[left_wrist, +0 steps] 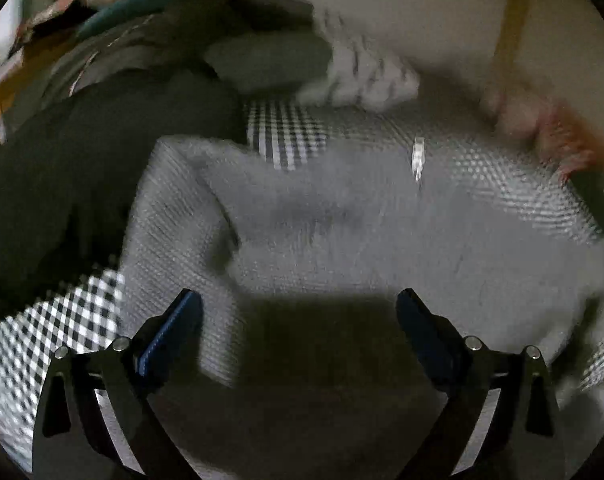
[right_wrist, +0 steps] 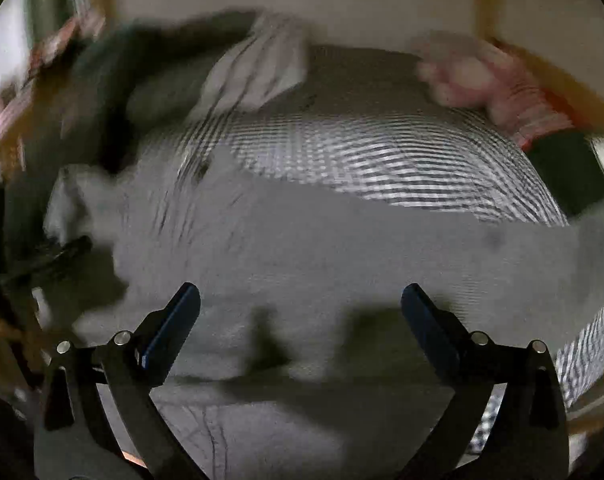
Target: Fold large clothes
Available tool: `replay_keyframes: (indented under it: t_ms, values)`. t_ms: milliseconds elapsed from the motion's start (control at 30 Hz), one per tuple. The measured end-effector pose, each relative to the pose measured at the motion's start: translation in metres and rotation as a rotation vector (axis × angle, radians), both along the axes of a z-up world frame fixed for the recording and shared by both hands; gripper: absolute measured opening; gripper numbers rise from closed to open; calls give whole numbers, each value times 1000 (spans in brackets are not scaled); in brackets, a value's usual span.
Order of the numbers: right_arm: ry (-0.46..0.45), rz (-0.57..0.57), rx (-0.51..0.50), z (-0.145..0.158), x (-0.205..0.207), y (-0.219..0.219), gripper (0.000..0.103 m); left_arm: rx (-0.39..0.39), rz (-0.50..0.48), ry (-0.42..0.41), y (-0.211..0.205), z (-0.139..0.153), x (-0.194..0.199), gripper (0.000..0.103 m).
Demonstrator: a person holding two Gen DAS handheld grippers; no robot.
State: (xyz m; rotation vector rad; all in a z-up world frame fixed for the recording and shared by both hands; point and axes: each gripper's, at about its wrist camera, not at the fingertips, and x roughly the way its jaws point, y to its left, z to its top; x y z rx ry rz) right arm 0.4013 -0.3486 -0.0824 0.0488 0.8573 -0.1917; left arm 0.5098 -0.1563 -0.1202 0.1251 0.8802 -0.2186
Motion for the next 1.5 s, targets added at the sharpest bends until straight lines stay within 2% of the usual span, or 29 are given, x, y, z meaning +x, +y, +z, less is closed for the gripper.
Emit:
replay_keyframes:
  t_ms: [33, 67, 133, 167, 233, 300, 400, 467, 533, 567, 600, 667, 800, 967, 1067, 1133, 1300, 1500]
  values:
    - [46, 34, -35, -18, 8, 18, 99, 95, 17, 6, -12, -19, 7, 98]
    - [84, 52, -57, -31, 9, 23, 99, 104, 10, -20, -13, -28, 7, 99]
    - [168, 54, -127, -67, 16, 27, 99, 65, 8, -77, -8, -34, 3, 99]
    - [129, 59, -78, -69, 11, 18, 99, 74, 4, -76, -8, -34, 3, 99]
    - [134, 61, -33, -66, 6, 4, 99, 68, -3, -61, -8, -35, 8, 99]
    - [130, 42, -41, -59, 1, -7, 99, 54, -2, -57, 3, -35, 2, 99]
    - [80, -23, 34, -42, -15, -32, 99, 68, 4, -85, 5, -37, -3, 99]
    - [61, -44, -10, -36, -18, -22, 99, 71, 4, -96, 8, -35, -9, 99]
    - [109, -5, -79, -43, -21, -7, 99, 73, 3, -99, 10, -35, -13, 99]
    - [182, -12, -93, -59, -19, -3, 99, 74, 2, -99, 10, -35, -13, 99]
    - [204, -26, -71, -70, -18, -8, 100, 73, 1, -100, 9, -35, -12, 99]
    - [147, -51, -26, -77, -21, -16, 101, 73, 2, -102, 8, -36, -10, 99]
    - [113, -25, -36, -76, -31, -19, 101, 71, 7, -107, 8, -36, -10, 99]
    - [92, -3, 29, -75, -15, -25, 101, 65, 10, -101, 9, -27, -15, 98]
    - [42, 14, 116, -58, -27, -31, 100, -10, 2, -83, 3, -9, -28, 98]
    - [5, 12, 136, -46, -39, -35, 100, -62, -24, -93, -13, 7, -41, 98]
    - [-54, -18, 151, -13, -66, -76, 100, -82, -151, -108, -87, 32, -77, 98]
    - [-70, -135, 152, 2, -101, -152, 100, -91, -270, -84, -174, 31, -113, 98]
